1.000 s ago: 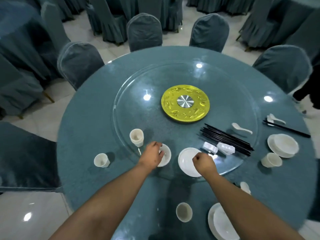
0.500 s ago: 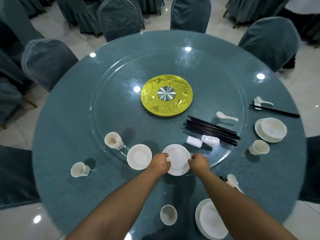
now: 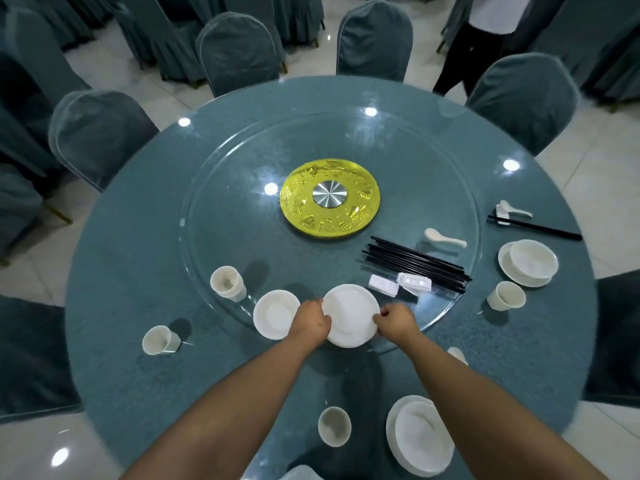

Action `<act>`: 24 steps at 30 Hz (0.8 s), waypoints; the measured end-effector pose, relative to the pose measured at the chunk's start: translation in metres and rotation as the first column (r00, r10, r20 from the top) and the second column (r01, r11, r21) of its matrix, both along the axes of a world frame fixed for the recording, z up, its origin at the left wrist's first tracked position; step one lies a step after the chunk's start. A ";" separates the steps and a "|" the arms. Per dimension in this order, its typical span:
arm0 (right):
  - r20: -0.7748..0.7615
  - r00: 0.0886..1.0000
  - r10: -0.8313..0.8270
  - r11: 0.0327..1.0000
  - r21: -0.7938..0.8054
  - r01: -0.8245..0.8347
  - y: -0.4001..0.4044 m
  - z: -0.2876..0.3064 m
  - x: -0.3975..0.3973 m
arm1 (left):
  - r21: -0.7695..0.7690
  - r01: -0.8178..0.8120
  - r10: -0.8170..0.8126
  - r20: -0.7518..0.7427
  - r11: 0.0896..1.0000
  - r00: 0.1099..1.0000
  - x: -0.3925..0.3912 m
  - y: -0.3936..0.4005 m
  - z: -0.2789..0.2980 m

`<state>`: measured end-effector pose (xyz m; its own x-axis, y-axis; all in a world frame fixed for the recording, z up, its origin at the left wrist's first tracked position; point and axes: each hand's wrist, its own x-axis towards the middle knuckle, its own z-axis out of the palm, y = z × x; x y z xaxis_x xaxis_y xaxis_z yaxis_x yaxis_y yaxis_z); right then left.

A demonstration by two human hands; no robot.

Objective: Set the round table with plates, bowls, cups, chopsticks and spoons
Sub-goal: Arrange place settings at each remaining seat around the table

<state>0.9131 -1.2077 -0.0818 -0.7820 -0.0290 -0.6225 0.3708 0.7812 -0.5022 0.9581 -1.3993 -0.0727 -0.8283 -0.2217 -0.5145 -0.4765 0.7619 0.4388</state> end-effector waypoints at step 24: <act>-0.089 0.949 0.302 0.947 -0.081 -0.309 -0.165 0.022 0.125 | 0.072 -0.699 0.700 0.025 0.711 0.714 0.231 -0.184 0.010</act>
